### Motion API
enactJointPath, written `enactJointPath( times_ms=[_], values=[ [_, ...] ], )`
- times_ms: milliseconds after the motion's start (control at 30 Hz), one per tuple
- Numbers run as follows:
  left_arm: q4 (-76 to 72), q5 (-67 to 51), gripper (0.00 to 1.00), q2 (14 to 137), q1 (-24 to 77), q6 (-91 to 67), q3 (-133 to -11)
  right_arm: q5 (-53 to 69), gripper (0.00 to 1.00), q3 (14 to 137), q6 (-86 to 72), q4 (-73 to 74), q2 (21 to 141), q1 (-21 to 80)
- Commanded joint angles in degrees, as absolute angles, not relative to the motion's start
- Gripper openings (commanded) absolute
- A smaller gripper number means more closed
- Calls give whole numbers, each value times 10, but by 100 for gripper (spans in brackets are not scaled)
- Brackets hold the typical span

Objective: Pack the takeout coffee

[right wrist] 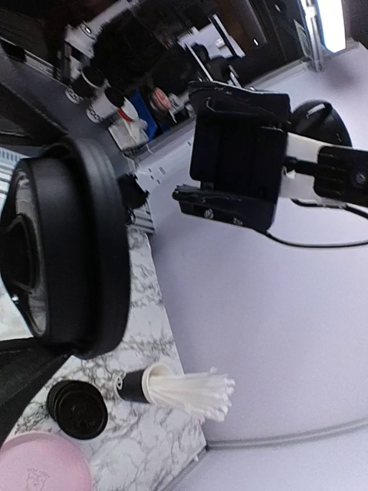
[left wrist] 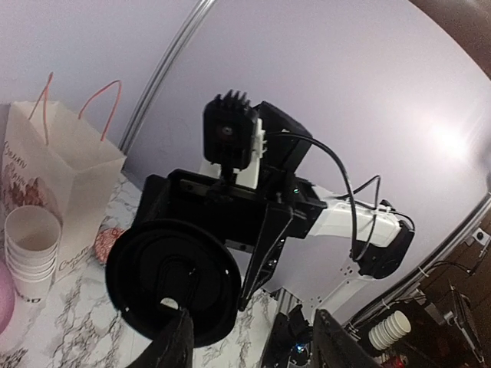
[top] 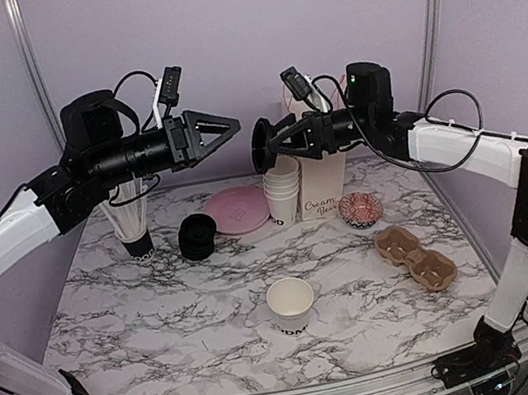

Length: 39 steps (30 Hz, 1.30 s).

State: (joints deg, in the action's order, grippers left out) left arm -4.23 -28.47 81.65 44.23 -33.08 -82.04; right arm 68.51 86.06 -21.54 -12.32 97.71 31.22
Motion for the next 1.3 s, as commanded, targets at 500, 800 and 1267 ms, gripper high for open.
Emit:
enactJointPath(
  times_ms=[500,800,1267],
  values=[
    [209,11,54,766,437,-160,-688,366,60,855,500,560,897,424],
    [198,15,54,756,436,-169,-668,295,60,857,501,577,931,496],
    [195,16,55,744,437,-174,-656,258,58,872,486,571,954,506]
  ],
)
